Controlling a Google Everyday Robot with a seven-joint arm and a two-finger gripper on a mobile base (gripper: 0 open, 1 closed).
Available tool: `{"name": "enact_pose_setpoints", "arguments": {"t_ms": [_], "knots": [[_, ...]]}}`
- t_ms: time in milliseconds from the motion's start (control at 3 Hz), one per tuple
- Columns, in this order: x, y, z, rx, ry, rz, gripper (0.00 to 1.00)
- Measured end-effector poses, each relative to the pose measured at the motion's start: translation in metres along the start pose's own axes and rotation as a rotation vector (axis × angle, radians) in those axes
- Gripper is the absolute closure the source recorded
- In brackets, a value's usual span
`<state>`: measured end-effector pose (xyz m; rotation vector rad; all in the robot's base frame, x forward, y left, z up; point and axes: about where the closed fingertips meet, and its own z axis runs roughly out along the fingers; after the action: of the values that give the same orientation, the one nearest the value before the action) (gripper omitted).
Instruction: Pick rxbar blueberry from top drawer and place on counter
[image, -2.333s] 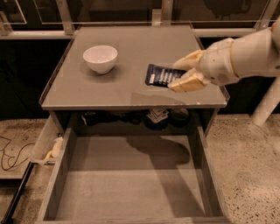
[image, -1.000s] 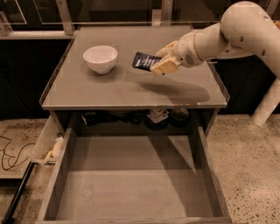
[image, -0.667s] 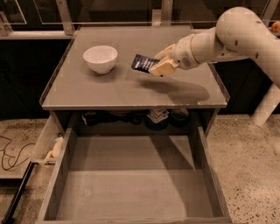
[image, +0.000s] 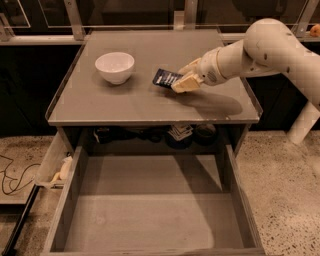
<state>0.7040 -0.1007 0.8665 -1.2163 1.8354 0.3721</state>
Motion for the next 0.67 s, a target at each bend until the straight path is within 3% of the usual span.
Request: {"name": "enact_pose_setpoints", "arguments": {"t_ms": [667], "knots": [[0.016, -0.003, 0.0072, 0.001, 0.026, 0.032, 1.0]]}}
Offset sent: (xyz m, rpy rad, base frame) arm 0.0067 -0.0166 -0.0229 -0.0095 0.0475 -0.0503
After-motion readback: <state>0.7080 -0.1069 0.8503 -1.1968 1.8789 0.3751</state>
